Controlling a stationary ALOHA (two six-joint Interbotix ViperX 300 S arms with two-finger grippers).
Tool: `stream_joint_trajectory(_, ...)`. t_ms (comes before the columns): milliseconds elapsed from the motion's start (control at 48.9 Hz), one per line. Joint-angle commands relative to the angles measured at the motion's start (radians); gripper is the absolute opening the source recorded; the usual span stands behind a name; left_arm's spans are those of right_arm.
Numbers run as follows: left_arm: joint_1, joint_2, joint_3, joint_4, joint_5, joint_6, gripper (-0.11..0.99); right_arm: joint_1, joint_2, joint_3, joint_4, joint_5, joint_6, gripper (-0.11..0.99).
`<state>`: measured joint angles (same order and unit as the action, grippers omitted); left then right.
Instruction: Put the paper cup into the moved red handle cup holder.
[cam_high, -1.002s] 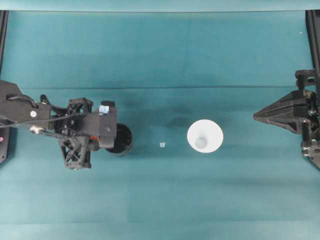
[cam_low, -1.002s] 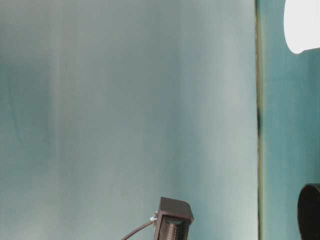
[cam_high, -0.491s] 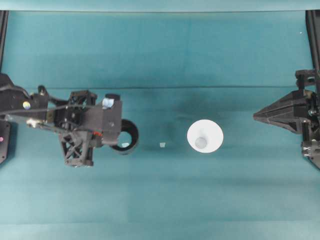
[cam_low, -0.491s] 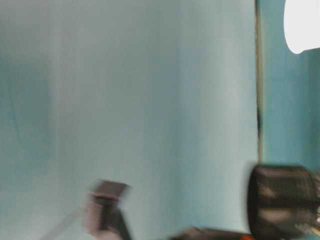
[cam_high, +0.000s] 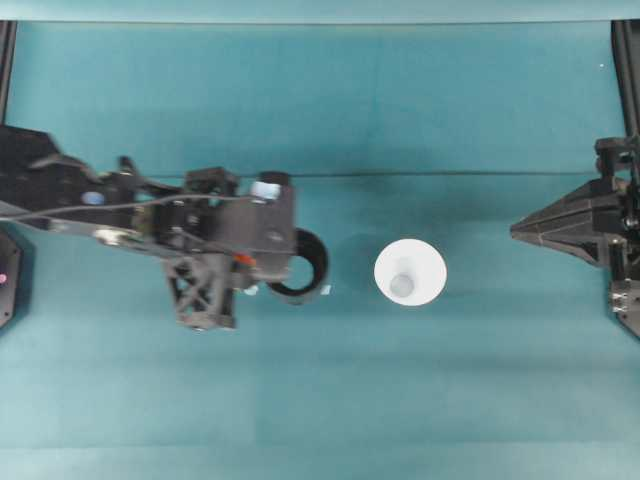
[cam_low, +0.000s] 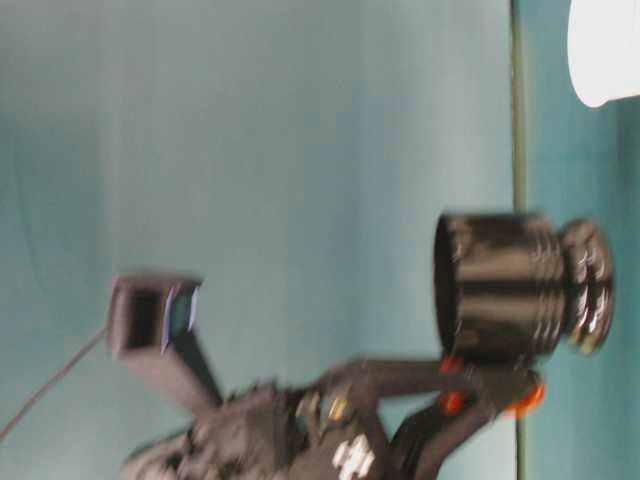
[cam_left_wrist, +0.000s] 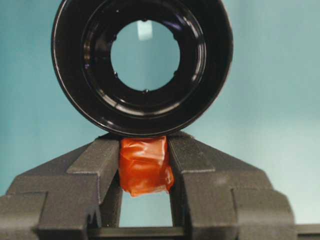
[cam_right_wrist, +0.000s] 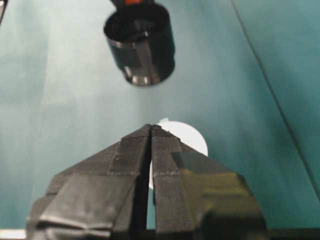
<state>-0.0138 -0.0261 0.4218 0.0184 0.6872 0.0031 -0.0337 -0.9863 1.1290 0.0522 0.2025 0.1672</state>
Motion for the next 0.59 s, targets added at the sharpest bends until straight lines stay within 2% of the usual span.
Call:
stream_joint_trajectory(0,0.008,0.026,-0.04,0.003,-0.009,0.0,0.26,0.0,0.005,-0.025,0.0,-0.005,0.009,-0.09)
stream_joint_trajectory(184,0.015,0.066,-0.057,0.003,-0.029,0.0,0.26,0.0,0.003,-0.025,0.0,0.005,0.009,-0.09)
stream_joint_trajectory(368,0.021,0.081,-0.037,0.003,-0.118,0.0,0.26,0.0,0.005,-0.023,0.0,0.012,0.011,-0.09)
stream_joint_trajectory(573,0.015,0.127,-0.012,0.003,-0.132,-0.005,0.26,0.0,0.005,-0.021,0.0,0.025,0.009,-0.09)
